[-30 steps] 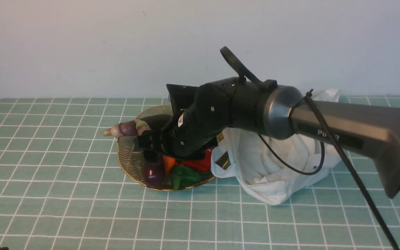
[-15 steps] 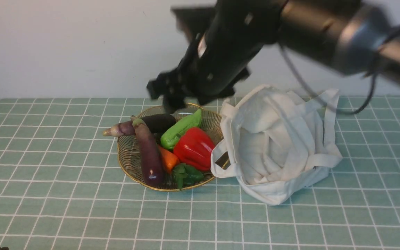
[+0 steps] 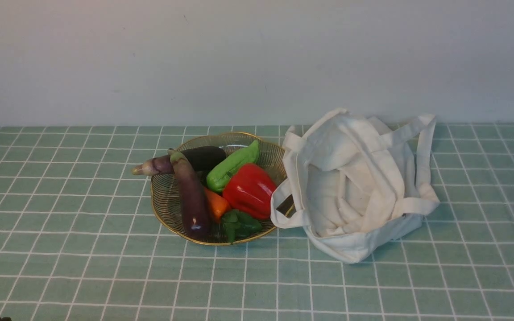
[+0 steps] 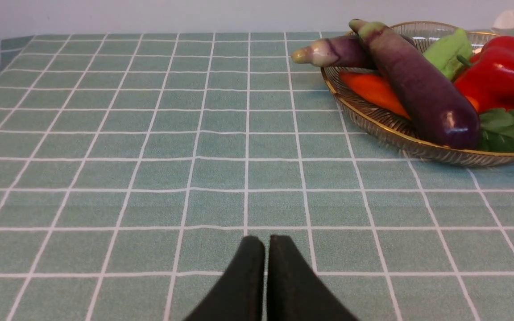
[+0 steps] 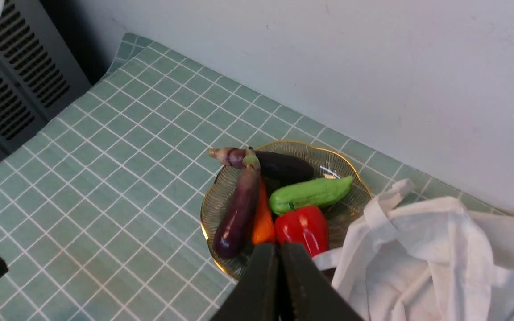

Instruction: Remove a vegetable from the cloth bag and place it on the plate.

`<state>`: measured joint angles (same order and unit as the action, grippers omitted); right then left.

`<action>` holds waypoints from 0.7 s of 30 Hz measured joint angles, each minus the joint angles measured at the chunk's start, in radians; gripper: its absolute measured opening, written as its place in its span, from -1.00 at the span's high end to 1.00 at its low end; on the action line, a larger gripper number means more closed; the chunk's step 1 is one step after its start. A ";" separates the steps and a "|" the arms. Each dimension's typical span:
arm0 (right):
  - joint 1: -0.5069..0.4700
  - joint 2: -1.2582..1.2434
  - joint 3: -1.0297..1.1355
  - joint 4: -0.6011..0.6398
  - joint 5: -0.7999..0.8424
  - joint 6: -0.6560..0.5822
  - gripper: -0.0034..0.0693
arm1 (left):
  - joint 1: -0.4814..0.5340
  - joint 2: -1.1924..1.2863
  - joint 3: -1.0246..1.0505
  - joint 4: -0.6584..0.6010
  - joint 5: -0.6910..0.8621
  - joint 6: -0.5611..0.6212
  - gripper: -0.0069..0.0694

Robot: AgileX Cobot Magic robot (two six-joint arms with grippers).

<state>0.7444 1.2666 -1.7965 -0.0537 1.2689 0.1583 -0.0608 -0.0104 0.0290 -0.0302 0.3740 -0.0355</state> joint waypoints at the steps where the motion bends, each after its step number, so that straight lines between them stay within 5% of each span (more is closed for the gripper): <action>1: 0.000 -0.044 0.031 -0.003 0.000 0.002 0.94 | 0.000 0.000 0.000 0.000 0.000 0.000 0.83; 9: 0.000 -0.454 0.520 -0.057 -0.108 0.014 0.95 | 0.000 0.000 0.000 0.000 0.000 0.000 0.83; 14: 0.000 -0.706 1.017 -0.121 -0.654 0.025 0.95 | 0.000 0.000 0.000 0.000 0.000 0.000 0.83; 21: 0.000 -0.749 1.315 -0.176 -1.190 0.049 0.95 | 0.000 0.000 0.000 0.000 0.000 0.000 0.83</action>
<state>0.7444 0.5171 -0.4817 -0.2301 0.0785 0.2076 -0.0608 -0.0104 0.0290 -0.0302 0.3740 -0.0355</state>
